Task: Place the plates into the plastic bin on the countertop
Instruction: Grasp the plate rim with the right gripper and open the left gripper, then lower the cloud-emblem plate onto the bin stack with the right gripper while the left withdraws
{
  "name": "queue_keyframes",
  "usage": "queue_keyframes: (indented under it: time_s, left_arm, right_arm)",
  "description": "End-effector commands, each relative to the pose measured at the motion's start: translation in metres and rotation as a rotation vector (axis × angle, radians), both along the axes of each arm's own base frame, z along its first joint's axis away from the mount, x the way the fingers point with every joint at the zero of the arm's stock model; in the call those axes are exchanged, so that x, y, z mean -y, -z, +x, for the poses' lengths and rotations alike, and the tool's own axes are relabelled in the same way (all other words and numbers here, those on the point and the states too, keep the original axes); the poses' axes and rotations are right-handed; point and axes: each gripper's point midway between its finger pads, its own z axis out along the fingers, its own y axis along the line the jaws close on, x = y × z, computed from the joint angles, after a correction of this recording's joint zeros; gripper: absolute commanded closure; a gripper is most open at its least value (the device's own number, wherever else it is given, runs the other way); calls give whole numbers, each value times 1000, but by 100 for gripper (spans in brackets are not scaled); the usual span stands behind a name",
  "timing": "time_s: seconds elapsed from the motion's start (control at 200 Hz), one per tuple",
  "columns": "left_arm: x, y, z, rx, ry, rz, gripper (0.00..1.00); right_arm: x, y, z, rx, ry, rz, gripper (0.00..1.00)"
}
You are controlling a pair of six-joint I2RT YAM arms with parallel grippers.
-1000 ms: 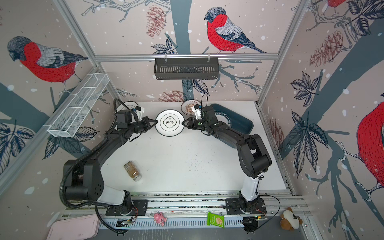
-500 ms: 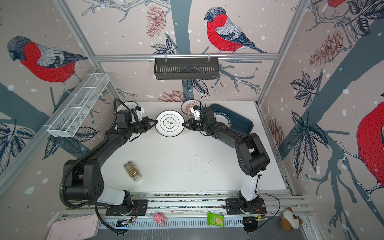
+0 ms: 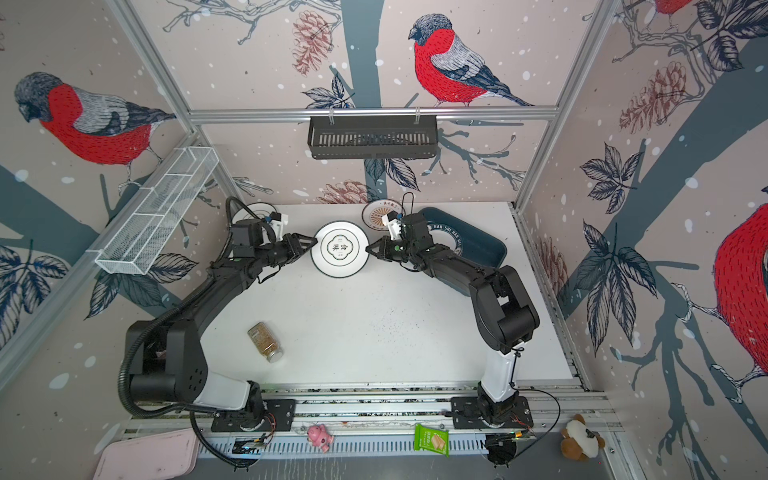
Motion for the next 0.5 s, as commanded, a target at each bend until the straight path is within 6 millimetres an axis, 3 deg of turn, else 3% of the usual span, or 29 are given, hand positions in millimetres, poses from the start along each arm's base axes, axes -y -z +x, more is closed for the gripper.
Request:
queue_keyframes:
  time_s: [0.0, 0.165, 0.445, 0.495]
  left_arm:
    - [-4, -11, 5, 56, -23, 19, 39]
    - [-11, -11, 6, 58, -57, 46, 21]
    - [-15, -9, 1, 58, -93, 48, 11]
    - [-14, -12, 0, 64, -88, 39, 4]
  right_arm:
    - [1, -12, 3, 36, -2, 23, 97]
    - [8, -12, 6, 21, 19, 22, 98]
    - [26, -15, 12, 16, 82, 3, 98]
    - [29, -16, 13, 17, 94, 2, 98]
